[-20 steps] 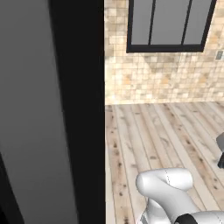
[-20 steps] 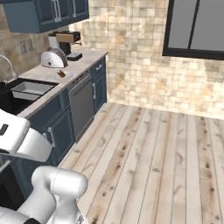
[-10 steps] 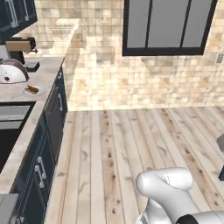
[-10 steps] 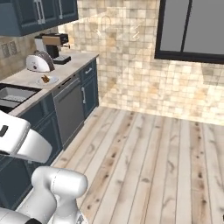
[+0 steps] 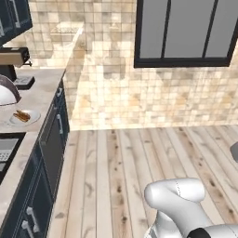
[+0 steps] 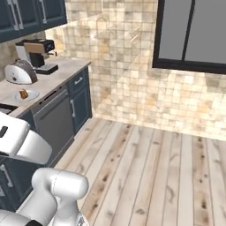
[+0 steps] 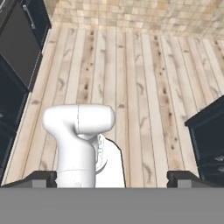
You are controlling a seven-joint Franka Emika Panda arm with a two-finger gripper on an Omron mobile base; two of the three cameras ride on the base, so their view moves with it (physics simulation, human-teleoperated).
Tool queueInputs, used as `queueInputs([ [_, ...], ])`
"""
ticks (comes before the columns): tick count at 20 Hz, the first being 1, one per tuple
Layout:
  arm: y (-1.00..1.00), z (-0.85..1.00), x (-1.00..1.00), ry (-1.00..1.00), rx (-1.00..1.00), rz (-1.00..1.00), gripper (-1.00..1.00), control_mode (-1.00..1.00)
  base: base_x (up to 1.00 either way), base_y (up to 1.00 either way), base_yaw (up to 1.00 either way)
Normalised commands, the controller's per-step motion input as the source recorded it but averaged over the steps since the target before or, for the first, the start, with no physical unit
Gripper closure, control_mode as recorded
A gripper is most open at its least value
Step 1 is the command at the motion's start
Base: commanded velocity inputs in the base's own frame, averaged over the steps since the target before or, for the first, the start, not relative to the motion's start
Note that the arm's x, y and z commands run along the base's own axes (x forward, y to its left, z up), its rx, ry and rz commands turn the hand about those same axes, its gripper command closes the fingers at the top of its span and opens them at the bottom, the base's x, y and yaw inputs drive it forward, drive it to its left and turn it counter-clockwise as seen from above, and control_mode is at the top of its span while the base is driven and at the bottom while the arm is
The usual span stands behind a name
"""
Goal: Pick the hotdog bun from the counter and place it in the microwave. Then turn on the microwave.
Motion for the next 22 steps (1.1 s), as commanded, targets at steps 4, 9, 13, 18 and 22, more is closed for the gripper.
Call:
queueInputs([
  [4, 0.0, 0.0, 0.0, 0.0, 0.0, 0.0, -1.0, 1.0, 1.0, 0.0, 0.02],
  [9, 0.0, 0.0, 0.0, 0.0, 0.0, 0.0, -1.0, 1.0, 1.0, 0.0, 0.01],
  [13, 0.0, 0.0, 0.0, 0.0, 0.0, 0.0, -1.0, 1.0, 1.0, 0.0, 0.04],
  [18, 0.0, 0.0, 0.0, 0.0, 0.0, 0.0, -1.0, 1.0, 0.76, 0.0, 0.21],
  [22, 0.0, 0.0, 0.0, 0.0, 0.0, 0.0, -1.0, 1.0, 0.21, 0.01, 0.51],
])
